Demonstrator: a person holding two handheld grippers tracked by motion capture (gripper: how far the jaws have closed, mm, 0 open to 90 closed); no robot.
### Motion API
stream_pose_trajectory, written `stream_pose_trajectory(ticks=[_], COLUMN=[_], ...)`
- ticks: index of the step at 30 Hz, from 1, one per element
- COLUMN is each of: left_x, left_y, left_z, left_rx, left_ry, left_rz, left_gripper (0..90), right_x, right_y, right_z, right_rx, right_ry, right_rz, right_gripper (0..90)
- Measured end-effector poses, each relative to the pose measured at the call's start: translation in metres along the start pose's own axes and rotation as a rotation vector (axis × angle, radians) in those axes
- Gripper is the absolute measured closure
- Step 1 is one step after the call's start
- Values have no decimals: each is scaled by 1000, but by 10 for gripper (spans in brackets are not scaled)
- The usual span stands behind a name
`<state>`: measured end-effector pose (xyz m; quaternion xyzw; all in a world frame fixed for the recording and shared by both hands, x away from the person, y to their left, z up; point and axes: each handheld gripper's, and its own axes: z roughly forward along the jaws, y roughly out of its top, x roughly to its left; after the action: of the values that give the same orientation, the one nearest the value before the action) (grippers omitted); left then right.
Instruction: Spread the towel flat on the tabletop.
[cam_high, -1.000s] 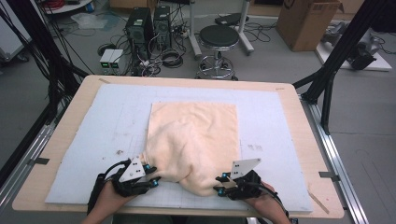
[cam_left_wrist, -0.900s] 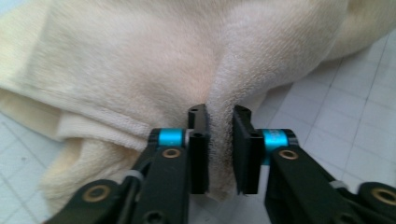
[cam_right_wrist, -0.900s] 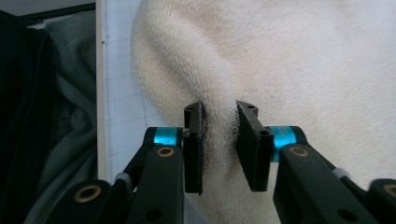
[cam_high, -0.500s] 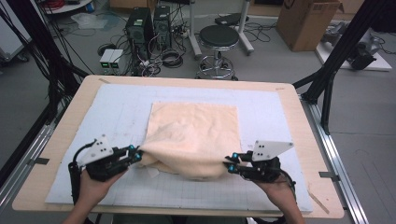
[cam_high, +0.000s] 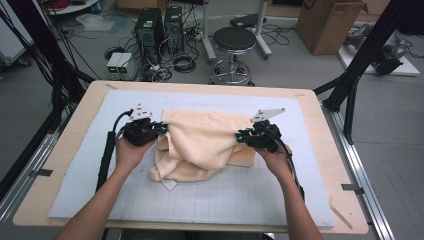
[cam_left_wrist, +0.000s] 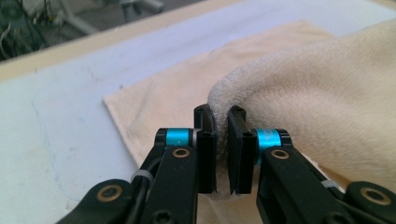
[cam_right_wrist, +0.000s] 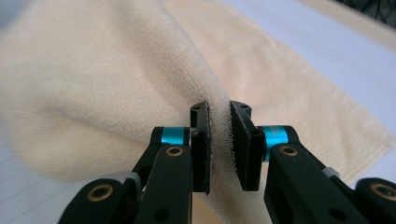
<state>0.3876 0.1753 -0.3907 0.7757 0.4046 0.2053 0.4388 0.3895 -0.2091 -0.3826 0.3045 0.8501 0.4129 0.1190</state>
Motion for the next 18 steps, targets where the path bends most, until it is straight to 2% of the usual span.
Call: stream_pose_trajectory(ticks=[2, 5, 6, 7, 9, 12, 13, 15, 18], left_x=[3, 10, 11, 11, 9, 4, 1, -7, -20], left_y=[-3, -3, -3, -2, 1, 2, 2, -2, -16], left_z=[8, 5, 0, -5, -18, -36, -40, -51, -62], left_rx=[30, 16, 4, -18, -49, -104, -109, -122, -110], left_ry=[7, -29, -43, -53, -50, -86, -89, -120, -163], left_rz=[-7, -37, -31, -24, 3, 10, 25, 47, 75], left_gripper=[732, 605, 564, 552, 530, 497, 495, 481, 471], right_x=[-8, -15, -15, -15, -11, -2, 2, 12, 28], right_y=[-4, -7, -8, -7, -6, -4, -4, -6, -8], right_z=[14, 21, 18, 13, 1, -20, -27, -38, -48], right_rx=[16, 31, 23, -1, -35, -113, -128, -158, -154], right_ry=[-11, -12, -4, 14, 6, 23, 23, 25, 68], right_rz=[28, 45, 59, 56, 38, 23, 9, -14, -37], right_gripper=[731, 641, 627, 606, 579, 552, 547, 537, 515])
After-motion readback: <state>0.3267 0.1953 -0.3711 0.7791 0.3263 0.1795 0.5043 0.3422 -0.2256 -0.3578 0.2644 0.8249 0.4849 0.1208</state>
